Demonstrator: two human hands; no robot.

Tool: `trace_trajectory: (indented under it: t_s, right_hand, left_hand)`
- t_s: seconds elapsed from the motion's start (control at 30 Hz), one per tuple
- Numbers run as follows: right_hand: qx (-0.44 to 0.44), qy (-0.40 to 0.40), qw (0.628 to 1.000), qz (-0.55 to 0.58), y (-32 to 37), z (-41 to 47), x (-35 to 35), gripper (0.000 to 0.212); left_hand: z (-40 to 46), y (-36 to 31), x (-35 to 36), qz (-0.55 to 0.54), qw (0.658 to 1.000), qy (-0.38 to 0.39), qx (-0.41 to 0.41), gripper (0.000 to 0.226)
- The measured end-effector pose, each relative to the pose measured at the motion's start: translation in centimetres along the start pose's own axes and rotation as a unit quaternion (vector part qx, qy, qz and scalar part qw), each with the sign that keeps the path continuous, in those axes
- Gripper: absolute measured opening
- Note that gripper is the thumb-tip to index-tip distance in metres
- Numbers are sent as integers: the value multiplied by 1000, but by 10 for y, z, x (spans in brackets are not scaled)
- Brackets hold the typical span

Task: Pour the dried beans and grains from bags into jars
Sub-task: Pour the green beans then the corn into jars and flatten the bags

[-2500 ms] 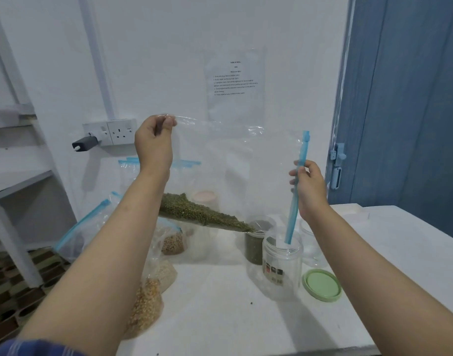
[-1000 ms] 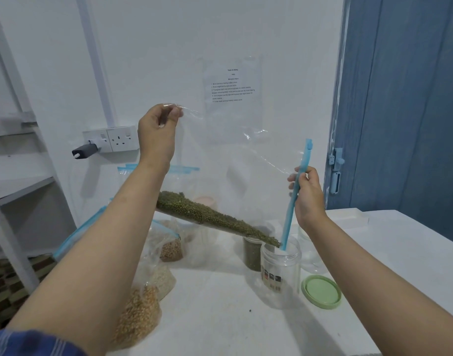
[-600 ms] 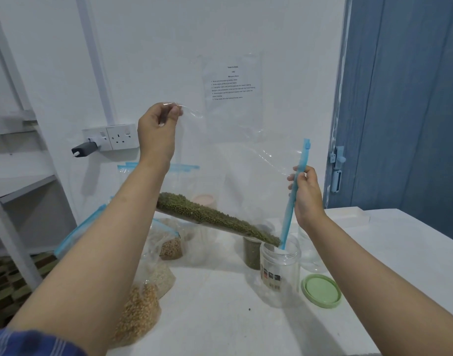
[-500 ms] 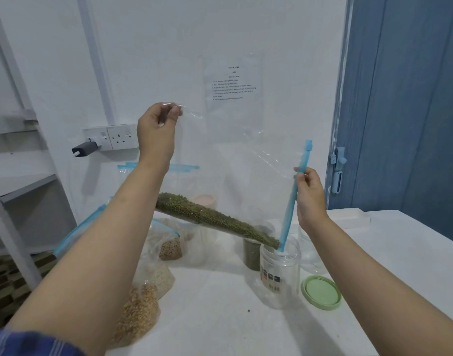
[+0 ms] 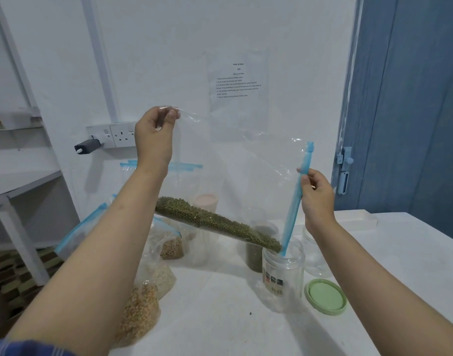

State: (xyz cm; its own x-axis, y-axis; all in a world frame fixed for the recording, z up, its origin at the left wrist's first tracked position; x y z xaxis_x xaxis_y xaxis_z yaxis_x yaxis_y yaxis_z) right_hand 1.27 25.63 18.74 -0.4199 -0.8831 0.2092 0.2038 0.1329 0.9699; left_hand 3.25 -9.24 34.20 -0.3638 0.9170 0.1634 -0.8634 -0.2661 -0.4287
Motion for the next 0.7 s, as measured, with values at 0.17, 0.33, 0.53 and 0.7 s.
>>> trace_trajectory:
  t_s: [0.17, 0.33, 0.53, 0.7]
  right_hand:
    - [-3, -15, 1000, -25, 0, 0, -1, 22]
    - [-20, -15, 999, -30, 3, -8, -1, 20]
    - [2, 8, 1000, -17, 0, -10, 2, 19]
    - [7, 17, 1000, -19, -1, -12, 2, 17]
  left_hand:
    - [-3, 0, -3, -4, 1000, -7, -5, 19]
    - [-5, 1, -3, -4, 1000, -9, -8, 16]
    - [-5, 0, -2, -2, 1000, -4, -2, 19]
    - [-2, -1, -3, -1, 1000, -2, 5, 19]
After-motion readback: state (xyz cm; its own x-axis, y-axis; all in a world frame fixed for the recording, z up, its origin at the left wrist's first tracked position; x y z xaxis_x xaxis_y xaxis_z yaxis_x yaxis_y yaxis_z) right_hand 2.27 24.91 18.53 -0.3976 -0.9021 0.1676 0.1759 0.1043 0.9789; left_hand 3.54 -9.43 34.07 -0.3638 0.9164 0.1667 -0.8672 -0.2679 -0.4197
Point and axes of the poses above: each hand's wrist, its own z-axis towards the middle knuckle, its own x-axis out of the palm, y = z × x, the point moved 8 cm from there along z, towards the middle knuckle, and after that the axes turned 15 degrees about x, right-handed, at the moved point
